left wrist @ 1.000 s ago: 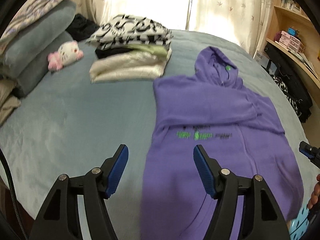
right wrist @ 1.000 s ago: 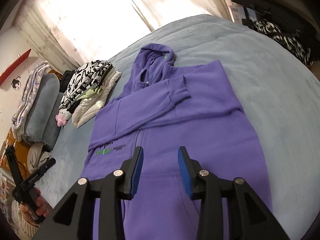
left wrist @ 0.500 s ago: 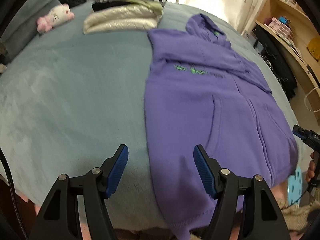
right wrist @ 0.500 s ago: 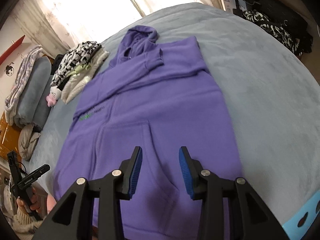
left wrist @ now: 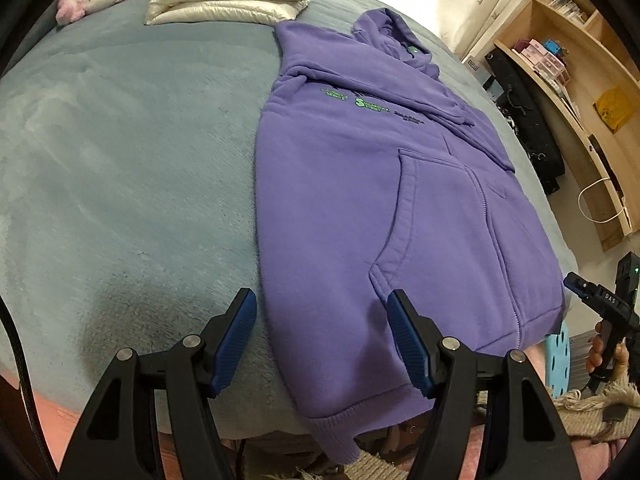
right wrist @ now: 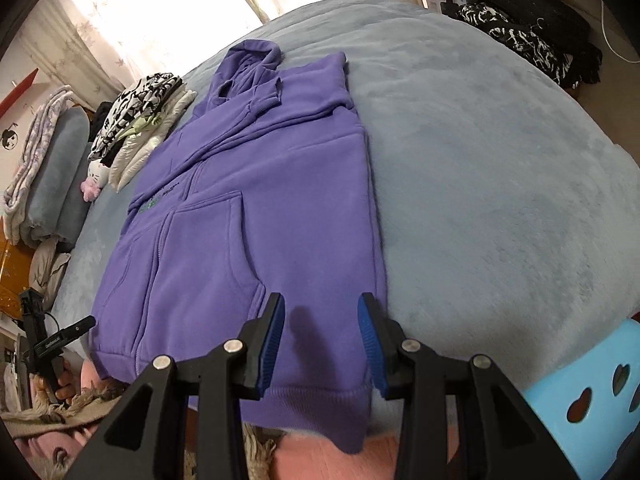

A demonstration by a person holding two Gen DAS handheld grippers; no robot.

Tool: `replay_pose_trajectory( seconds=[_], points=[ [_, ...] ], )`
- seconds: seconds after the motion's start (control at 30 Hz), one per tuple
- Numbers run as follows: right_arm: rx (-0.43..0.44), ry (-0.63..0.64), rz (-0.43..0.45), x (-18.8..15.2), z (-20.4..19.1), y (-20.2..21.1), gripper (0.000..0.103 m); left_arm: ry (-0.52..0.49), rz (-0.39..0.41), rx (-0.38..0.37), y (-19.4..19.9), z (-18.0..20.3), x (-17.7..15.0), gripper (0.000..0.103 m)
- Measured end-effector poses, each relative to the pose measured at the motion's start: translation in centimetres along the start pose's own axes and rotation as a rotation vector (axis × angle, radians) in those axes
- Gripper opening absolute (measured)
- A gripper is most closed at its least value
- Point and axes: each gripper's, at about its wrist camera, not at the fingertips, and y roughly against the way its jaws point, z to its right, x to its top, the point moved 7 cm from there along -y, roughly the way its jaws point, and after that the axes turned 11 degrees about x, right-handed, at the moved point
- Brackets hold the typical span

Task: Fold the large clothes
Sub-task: 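Move both tools down to the ribbed hoodie hem, then grasp the ribbed hem with both tools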

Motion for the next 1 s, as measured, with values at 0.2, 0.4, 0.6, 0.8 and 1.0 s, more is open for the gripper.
replay_pose_trajectory(
  seconds=[0.2,0.4,0.6,0.8,1.0],
  points=[
    [-0.015,-0.022,-0.030,-0.8,1.3,-0.1,0.038,-0.002,-0.020,-0.049,-0.1,0.1,-0.5,0.072],
    [0.020,-0.013,-0.057,-1.9,1.1,-1.2,0.038,0.007,-0.031,-0.092,-0.6,0.3,-0.8,0.079],
    [0.062,0.004,-0.057,-2.4,0.6,-2.0,0.040,0.023,-0.034,-0.122,-1.0,0.3,-1.0,0.082],
    [0.165,0.014,-0.042,-2.3,-0.7,-2.0,0.040,0.036,-0.019,-0.137,-1.2,0.6,-1.0,0.083],
    [0.179,0.039,-0.052,-2.3,-1.7,-3.3,0.040,0.015,-0.007,-0.126,-1.7,1.5,-1.0,0.083]
  ],
)
